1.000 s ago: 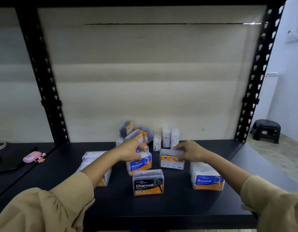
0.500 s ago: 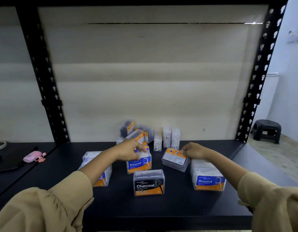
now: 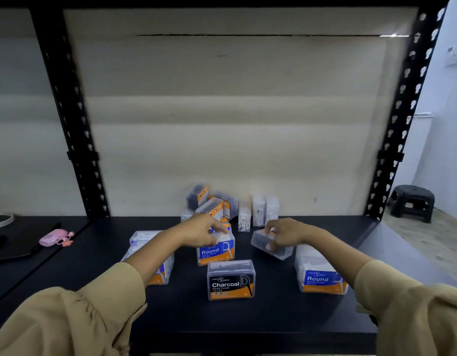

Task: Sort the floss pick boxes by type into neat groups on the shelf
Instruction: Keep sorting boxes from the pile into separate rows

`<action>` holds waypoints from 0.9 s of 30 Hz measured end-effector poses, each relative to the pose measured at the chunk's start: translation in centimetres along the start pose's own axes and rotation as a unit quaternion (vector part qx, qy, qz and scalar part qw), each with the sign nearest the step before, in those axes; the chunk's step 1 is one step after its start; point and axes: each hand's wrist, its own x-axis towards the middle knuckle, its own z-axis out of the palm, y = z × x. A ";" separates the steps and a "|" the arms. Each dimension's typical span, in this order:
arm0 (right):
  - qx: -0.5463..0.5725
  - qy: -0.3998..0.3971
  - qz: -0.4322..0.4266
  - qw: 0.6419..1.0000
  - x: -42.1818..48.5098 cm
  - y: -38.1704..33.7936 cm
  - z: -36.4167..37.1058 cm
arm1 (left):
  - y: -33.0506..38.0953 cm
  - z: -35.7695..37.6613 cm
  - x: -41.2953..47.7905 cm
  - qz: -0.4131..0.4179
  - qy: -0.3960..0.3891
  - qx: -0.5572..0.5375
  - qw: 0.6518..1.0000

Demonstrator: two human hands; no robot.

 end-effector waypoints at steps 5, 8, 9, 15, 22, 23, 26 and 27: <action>0.102 0.046 0.030 0.993 0.2 0.9 -1.1 | -0.1 0.1 -0.1 0.001 0.000 -0.003 1.000; 0.071 0.089 0.005 0.994 -0.1 0.8 -1.1 | -0.1 0.0 -0.1 0.002 0.000 -0.002 1.000; 0.071 0.088 -0.007 0.994 -0.3 0.7 -1.2 | 0.0 0.0 -0.1 0.002 0.001 -0.002 1.000; 0.009 0.033 -0.017 0.999 -0.9 -0.2 -1.0 | 0.0 0.0 -0.1 0.008 0.003 0.004 1.000; 0.038 0.009 -0.036 0.999 0.1 -1.7 -0.4 | -0.1 0.0 0.0 0.011 0.003 0.014 1.000; 0.027 0.006 -0.044 0.999 0.3 -2.1 -0.2 | -0.1 0.0 0.0 0.012 0.003 0.013 1.000; -0.002 0.054 -0.067 0.996 0.8 -2.9 0.4 | -0.2 0.0 -0.2 0.015 0.006 0.009 1.000; 0.014 0.084 -0.070 0.994 0.9 -2.9 0.4 | -0.4 0.0 -0.2 0.016 0.008 0.010 1.000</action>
